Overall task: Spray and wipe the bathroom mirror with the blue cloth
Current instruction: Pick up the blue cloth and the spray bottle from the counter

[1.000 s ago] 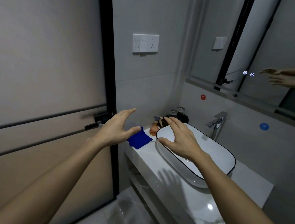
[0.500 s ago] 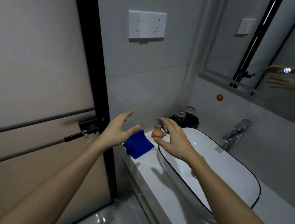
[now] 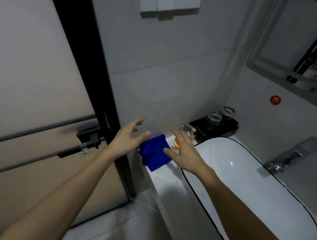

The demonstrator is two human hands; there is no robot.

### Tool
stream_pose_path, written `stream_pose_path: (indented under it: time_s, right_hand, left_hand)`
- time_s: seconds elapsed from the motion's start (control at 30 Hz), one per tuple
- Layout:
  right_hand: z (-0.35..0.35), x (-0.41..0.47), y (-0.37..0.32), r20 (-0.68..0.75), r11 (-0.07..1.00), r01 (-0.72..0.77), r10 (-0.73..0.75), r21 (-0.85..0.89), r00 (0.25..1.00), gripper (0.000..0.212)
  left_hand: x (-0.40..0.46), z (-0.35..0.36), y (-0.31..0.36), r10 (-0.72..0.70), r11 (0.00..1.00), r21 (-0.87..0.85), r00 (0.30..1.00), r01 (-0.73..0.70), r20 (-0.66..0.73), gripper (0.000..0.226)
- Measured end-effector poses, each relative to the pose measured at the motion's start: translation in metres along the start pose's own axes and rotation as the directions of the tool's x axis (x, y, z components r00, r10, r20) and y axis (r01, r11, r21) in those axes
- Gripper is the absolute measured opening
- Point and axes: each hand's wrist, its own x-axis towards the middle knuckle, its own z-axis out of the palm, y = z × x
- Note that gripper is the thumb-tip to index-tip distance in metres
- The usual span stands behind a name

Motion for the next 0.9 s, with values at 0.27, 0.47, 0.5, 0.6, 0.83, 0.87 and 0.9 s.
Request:
stream_pose_path:
  time_s: [0.27, 0.47, 0.5, 0.6, 0.83, 0.87, 0.9]
  right_hand:
    - [0.054, 0.049, 0.034, 0.052, 0.972, -0.202, 0.197, 0.117, 0.979, 0.064]
    - [0.087, 0.087, 0.061, 0.070, 0.954, -0.291, 0.286, 0.077, 0.956, 0.053]
    - [0.093, 0.095, 0.066, 0.063, 0.952, -0.302, 0.299, 0.055, 0.952, 0.050]
    - [0.108, 0.116, 0.079, 0.053, 0.940, -0.342, 0.342, -0.004, 0.938, 0.044]
    - [0.129, 0.148, 0.102, 0.078, 0.894, -0.446, 0.448, -0.039, 0.891, 0.050]
    - [0.131, 0.150, 0.104, 0.081, 0.890, -0.454, 0.456, -0.046, 0.886, 0.050]
    - [0.133, 0.151, 0.105, 0.079, 0.885, -0.463, 0.466, -0.050, 0.881, 0.051]
  left_hand:
    - [0.060, 0.034, -0.068, -0.214, 0.961, -0.158, 0.971, 0.229, 0.108, 0.045]
    - [0.084, 0.072, -0.124, -0.423, 0.842, -0.296, 0.893, 0.451, 0.155, 0.037]
    - [0.086, 0.078, -0.132, -0.436, 0.826, -0.313, 0.883, 0.469, 0.173, 0.038]
    - [0.092, 0.092, -0.152, -0.464, 0.794, -0.324, 0.857, 0.515, 0.225, 0.047]
    - [0.103, 0.115, -0.175, -0.463, 0.788, -0.308, 0.843, 0.533, 0.275, 0.057]
    - [0.106, 0.117, -0.178, -0.466, 0.792, -0.302, 0.845, 0.530, 0.261, 0.057]
    - [0.109, 0.119, -0.181, -0.472, 0.795, -0.296, 0.847, 0.529, 0.246, 0.057]
